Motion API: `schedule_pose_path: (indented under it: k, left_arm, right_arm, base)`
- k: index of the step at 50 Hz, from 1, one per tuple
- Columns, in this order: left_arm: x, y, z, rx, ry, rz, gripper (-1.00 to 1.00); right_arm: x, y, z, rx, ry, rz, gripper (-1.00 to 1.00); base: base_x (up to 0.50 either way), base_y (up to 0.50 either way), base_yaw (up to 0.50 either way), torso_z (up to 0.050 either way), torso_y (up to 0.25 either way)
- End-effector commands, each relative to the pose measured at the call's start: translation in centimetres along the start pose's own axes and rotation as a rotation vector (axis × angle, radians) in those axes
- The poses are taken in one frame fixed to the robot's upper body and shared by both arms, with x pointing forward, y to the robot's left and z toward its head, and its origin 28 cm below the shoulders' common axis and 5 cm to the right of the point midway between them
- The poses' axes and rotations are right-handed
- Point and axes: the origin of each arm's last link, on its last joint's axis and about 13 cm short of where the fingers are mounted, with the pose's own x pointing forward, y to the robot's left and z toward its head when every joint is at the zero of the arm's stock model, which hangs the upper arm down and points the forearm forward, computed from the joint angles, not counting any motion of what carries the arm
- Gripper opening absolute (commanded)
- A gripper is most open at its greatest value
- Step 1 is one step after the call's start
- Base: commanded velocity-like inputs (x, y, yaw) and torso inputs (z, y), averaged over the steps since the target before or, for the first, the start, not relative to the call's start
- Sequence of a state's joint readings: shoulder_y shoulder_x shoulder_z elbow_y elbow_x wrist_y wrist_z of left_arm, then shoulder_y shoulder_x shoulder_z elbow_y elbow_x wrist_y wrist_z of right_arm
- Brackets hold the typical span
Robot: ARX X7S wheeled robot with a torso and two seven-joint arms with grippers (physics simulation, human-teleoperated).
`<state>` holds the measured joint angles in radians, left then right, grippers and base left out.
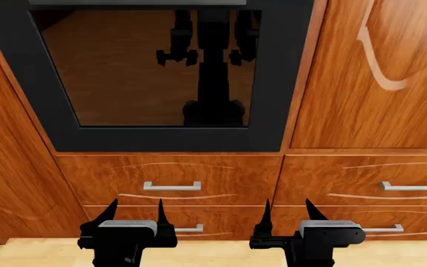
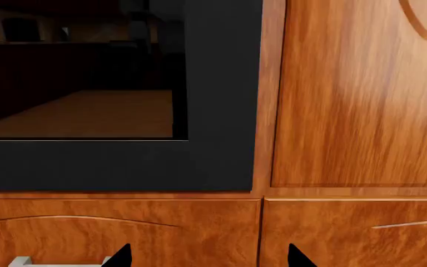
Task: Close the microwave door
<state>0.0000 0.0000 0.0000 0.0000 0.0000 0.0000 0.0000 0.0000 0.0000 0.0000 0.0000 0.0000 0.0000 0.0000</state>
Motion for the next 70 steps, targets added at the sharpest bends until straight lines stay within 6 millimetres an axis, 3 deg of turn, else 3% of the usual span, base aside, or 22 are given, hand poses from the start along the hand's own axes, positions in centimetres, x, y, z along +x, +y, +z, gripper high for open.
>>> schedule_pose_path:
  k: [1, 17, 25, 29, 36, 44, 51, 53, 55, 59, 70]
  left_arm:
    - [0.0, 0.0, 0.0, 0.0, 0.0, -0.001, 1.0]
    - [-0.5, 0.0, 0.8, 0.007, -0.019, -0.018, 1.0]
    - [-0.2, 0.1, 3.4, 0.0, -0.034, -0.012, 1.0]
    - [0.0, -0.2, 6.8, -0.037, -0.079, -0.028, 1.0]
    - [0.2, -0.3, 15.4, -0.102, -0.229, -0.062, 1.0]
    - [-0.1, 0.3, 23.8, -0.181, -0.41, -0.071, 1.0]
    - [-1.4, 1.0, 29.5, -0.253, -0.551, -0.084, 1.0]
    - [-1.7, 1.5, 31.1, -0.275, -0.599, -0.083, 1.0]
    - [-2.3, 2.0, 32.7, -0.299, -0.65, -0.078, 1.0]
    - [-3.1, 3.0, 34.6, -0.342, -0.718, -0.061, 1.0]
    - [-4.9, 4.5, 37.0, -0.397, -0.83, -0.055, 1.0]
  right_arm:
    - [0.0, 0.0, 0.0, 0.001, -0.001, 0.0, 1.0]
    - [0.1, 0.2, 0.5, -0.049, -0.013, 0.031, 1.0]
    - [-0.2, -0.1, 2.7, -0.018, -0.044, 0.018, 1.0]
    - [0.2, -0.4, 5.7, -0.039, -0.092, 0.017, 1.0]
    - [0.8, -0.7, 12.4, -0.1, -0.2, 0.024, 1.0]
    - [0.3, -1.0, 19.5, -0.188, -0.333, 0.035, 1.0]
    - [-0.3, -1.1, 26.8, -0.266, -0.484, 0.041, 1.0]
    - [-0.9, -1.7, 29.1, -0.263, -0.537, -0.031, 1.0]
    - [-1.8, -1.6, 30.7, -0.291, -0.575, 0.006, 1.0]
    - [-3.4, -1.8, 32.7, -0.322, -0.626, 0.027, 1.0]
    - [-6.3, -1.7, 35.6, -0.374, -0.736, 0.028, 1.0]
  base:
    - [0.0, 0.0, 0.0, 0.0, 0.0]
    - [0.0, 0.0, 0.0, 0.0, 0.0]
    - [0.0, 0.0, 0.0, 0.0, 0.0]
    - [0.0, 0.0, 0.0, 0.0, 0.0]
    - [0.0, 0.0, 0.0, 0.0, 0.0]
    - [0.0, 0.0, 0.0, 0.0, 0.0]
    - [0.0, 0.0, 0.0, 0.0, 0.0]
    - [0.0, 0.0, 0.0, 0.0, 0.0]
    - [0.0, 0.0, 0.0, 0.0, 0.0]
    - [0.0, 0.0, 0.0, 0.0, 0.0]
    - [0.0, 0.0, 0.0, 0.0, 0.0]
